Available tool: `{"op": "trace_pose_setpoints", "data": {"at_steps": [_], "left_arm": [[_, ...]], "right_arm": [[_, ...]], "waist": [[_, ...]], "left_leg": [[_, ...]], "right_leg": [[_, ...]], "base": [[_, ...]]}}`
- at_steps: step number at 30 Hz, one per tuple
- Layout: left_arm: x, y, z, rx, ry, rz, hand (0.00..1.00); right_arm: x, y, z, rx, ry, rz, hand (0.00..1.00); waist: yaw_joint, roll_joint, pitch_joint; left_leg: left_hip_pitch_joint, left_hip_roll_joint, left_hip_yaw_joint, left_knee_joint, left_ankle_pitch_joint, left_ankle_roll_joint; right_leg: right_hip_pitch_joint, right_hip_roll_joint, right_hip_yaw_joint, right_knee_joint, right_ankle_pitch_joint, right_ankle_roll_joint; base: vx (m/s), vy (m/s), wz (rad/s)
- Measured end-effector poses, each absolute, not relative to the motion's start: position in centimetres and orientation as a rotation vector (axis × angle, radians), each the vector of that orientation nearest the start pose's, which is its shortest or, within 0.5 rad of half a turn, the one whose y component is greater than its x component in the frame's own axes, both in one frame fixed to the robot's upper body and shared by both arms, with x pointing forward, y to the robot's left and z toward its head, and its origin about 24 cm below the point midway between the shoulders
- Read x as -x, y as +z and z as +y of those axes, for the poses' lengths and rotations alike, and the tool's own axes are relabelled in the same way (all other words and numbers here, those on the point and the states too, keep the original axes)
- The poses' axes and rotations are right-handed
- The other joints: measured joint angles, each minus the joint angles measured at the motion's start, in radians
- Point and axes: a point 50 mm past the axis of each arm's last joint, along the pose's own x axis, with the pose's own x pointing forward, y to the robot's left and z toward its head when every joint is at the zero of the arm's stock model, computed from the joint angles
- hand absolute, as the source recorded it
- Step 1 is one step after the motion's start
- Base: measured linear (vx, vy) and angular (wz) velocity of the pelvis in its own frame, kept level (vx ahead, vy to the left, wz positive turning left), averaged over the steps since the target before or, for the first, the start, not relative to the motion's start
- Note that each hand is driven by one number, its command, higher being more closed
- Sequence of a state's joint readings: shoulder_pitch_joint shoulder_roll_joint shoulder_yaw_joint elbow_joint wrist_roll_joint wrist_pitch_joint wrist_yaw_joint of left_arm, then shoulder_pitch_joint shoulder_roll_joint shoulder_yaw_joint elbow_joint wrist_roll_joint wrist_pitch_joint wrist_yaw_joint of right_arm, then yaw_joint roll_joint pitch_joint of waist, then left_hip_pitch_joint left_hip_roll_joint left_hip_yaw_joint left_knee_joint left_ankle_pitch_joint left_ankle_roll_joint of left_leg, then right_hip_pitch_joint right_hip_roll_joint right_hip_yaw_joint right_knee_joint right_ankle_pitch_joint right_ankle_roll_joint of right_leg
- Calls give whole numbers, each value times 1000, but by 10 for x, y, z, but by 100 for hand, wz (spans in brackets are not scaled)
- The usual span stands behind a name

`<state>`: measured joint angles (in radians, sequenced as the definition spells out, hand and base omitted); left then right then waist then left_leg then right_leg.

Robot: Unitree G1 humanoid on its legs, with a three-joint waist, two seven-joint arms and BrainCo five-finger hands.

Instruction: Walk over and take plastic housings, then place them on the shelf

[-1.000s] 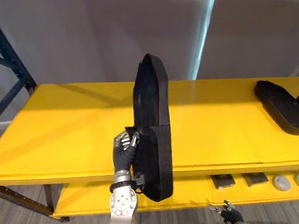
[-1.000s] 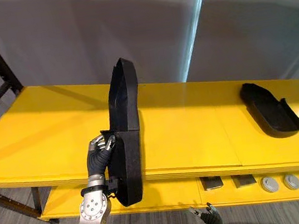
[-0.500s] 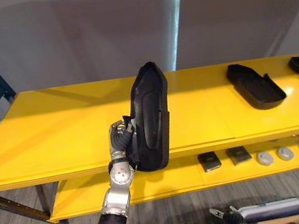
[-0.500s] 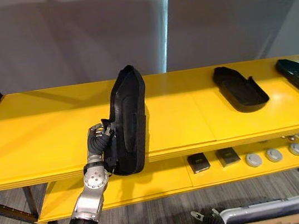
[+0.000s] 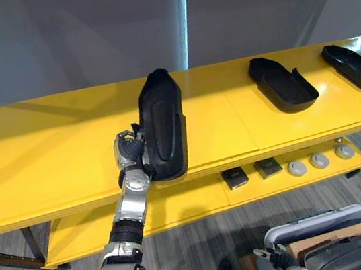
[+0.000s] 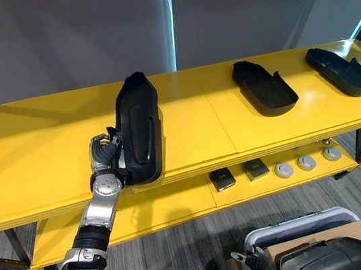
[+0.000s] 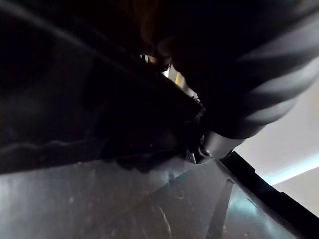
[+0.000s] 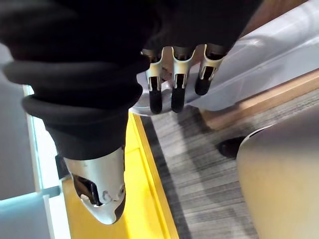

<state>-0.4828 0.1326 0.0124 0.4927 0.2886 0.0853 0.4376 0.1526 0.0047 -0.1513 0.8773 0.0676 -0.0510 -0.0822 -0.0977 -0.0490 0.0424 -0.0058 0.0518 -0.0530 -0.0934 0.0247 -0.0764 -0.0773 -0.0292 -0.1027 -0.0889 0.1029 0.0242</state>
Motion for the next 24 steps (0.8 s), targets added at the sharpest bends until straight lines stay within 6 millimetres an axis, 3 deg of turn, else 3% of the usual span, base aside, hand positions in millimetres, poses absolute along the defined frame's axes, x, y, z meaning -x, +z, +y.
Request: {"op": "trace_pose_setpoints", "data": {"at_steps": [2,3,10,12,24], "left_arm": [[-346,76,179,-461,399,-8,100],[-349,82,184,-472,411,-13,0],[-364,107,187,-380,459,-60,0],[-366,112,186,-338,460,-73,0],[-365,111,188,-158,480,-75,0]], "right_arm": [[-107,-150,-180,-98,-294,963,0],[-109,-150,-177,-104,-289,958,0],[-114,-148,-176,-103,-284,939,0],[-117,-147,-178,-99,-284,930,0],[-118,-146,-178,-96,-284,924,0]], "waist": [[0,1,12],[-2,0,18],[-2,4,37],[-2,10,50],[-9,10,60]], "left_leg": [[-1,-2,2,1,3,3],[0,-3,4,1,2,3],[-1,-5,4,5,1,3],[-1,-6,3,6,-9,17],[-15,-4,-13,17,0,13]], "right_leg": [[-1,3,-2,0,2,-4],[0,5,0,0,1,-6],[0,-6,7,1,1,-7],[0,-7,9,1,0,-7],[-4,-6,-4,5,1,-6]], "base": [[125,18,0],[90,22,-3],[12,34,-1],[-79,38,-2],[-50,0,3]]}}
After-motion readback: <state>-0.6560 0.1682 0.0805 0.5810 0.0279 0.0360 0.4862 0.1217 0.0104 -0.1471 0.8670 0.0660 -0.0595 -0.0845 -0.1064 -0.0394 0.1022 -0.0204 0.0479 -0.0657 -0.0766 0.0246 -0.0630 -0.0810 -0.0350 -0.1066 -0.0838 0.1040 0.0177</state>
